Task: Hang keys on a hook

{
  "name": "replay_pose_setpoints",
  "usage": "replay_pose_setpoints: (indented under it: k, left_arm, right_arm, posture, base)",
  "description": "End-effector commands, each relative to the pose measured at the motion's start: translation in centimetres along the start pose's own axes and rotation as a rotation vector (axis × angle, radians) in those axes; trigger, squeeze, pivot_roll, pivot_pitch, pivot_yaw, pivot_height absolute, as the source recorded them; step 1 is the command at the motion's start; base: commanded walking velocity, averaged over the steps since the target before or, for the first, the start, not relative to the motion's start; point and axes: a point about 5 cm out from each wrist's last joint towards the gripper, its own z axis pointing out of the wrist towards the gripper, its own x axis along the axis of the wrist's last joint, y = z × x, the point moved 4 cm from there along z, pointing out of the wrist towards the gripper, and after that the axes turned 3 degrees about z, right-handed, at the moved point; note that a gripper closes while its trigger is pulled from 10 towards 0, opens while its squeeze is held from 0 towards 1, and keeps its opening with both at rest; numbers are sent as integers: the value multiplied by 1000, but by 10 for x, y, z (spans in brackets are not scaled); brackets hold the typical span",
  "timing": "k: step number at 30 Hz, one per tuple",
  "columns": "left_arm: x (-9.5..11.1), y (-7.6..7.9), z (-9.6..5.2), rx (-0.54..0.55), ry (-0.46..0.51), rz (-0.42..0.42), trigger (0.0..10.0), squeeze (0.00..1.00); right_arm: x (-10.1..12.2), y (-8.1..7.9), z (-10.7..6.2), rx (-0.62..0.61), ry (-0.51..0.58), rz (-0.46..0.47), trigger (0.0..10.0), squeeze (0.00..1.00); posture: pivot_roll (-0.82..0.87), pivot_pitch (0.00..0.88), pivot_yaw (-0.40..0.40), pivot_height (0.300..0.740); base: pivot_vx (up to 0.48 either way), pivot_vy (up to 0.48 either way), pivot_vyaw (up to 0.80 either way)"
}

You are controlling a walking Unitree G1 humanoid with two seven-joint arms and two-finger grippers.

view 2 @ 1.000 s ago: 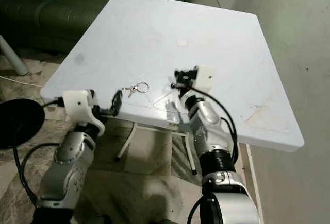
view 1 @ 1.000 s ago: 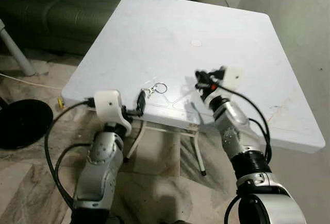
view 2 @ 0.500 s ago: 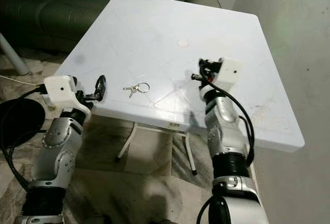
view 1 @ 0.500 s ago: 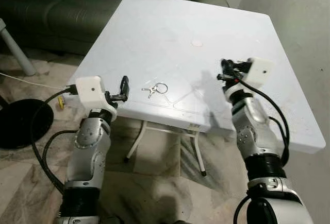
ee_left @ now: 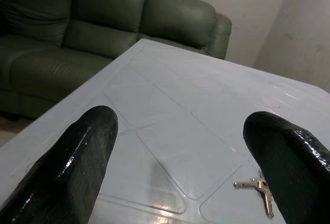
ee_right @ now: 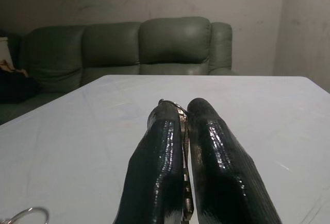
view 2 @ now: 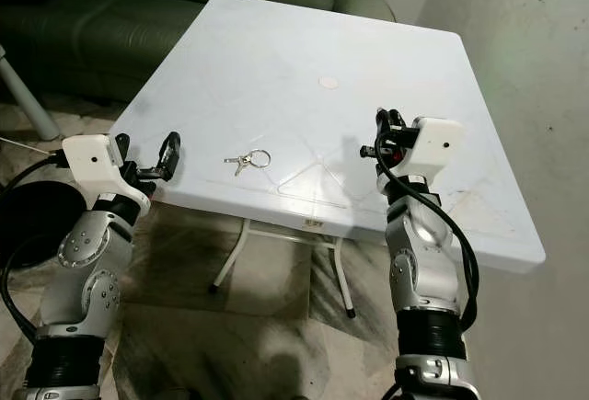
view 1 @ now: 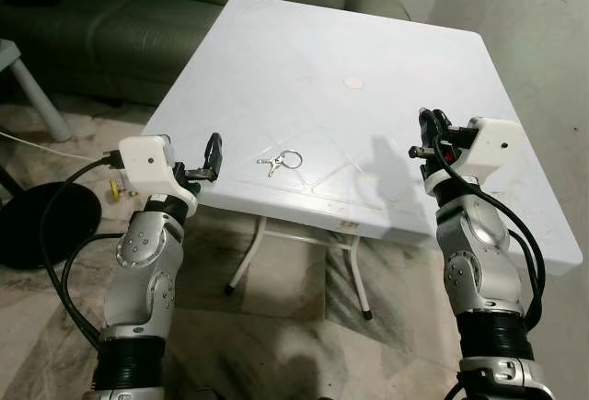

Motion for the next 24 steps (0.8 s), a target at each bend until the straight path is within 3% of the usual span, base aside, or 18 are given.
replay_pose_setpoints:
  k: [1, 8, 24]
  left_arm:
    - [0, 3, -2, -22, 7, -17, 10000, 0]
    - [-8, 6, -5, -51, -13, -35, 10000, 0]
    - [-9, 3, 5, -64, -8, -21, 10000, 0]
  right_arm:
    - [5, 2, -3, 9, 15, -28, 10000, 0]
    - [-10, 5, -18, 13, -23, -54, 10000, 0]
    - [-13, 6, -13, -16, 4, -56, 10000, 0]
  posture:
    - [2, 41, -74, 740]
    - [-12, 26, -55, 740]
    - [-28, 0, -3, 740]
  base:
    - [0, 0, 0]
    - [0, 0, 0]
    - [0, 0, 0]
